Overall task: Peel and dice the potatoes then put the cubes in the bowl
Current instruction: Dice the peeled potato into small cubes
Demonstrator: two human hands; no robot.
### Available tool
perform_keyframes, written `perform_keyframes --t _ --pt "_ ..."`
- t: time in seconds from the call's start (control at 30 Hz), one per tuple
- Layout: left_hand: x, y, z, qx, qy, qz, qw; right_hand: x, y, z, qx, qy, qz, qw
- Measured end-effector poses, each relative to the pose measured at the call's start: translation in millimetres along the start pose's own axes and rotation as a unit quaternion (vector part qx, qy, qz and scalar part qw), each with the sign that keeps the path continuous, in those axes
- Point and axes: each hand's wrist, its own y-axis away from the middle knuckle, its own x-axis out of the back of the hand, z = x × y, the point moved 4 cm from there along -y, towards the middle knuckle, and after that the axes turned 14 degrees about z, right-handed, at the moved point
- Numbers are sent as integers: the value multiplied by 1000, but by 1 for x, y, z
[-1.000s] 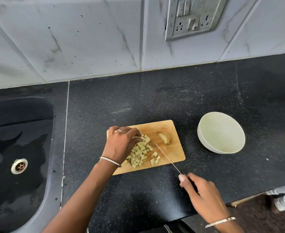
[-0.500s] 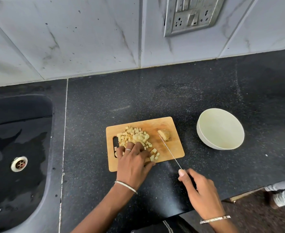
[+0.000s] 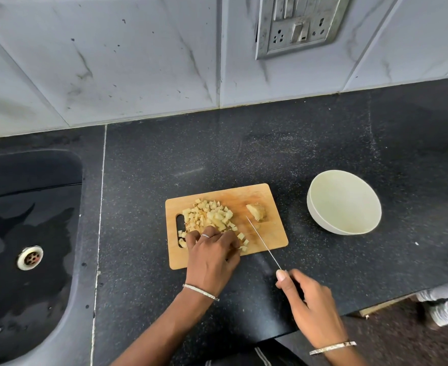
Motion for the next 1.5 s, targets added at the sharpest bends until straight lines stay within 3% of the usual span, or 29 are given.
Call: perform_keyframes --t 0.2,0.4,1.2,1.5 --pt "-1 -32 8 1 16 16 1000 0 -6 0 -8 -2 17 1000" --pt "-17 -58 15 11 -10 -41 999 2 -15 -11 -7 -11 36 999" --pt "-20 -58 2 51 -62 4 997 -14 -22 -20 -21 18 -37 999" --pt "-15 -61 4 54 -61 -35 996 -23 -17 -37 -5 174 -41 984"
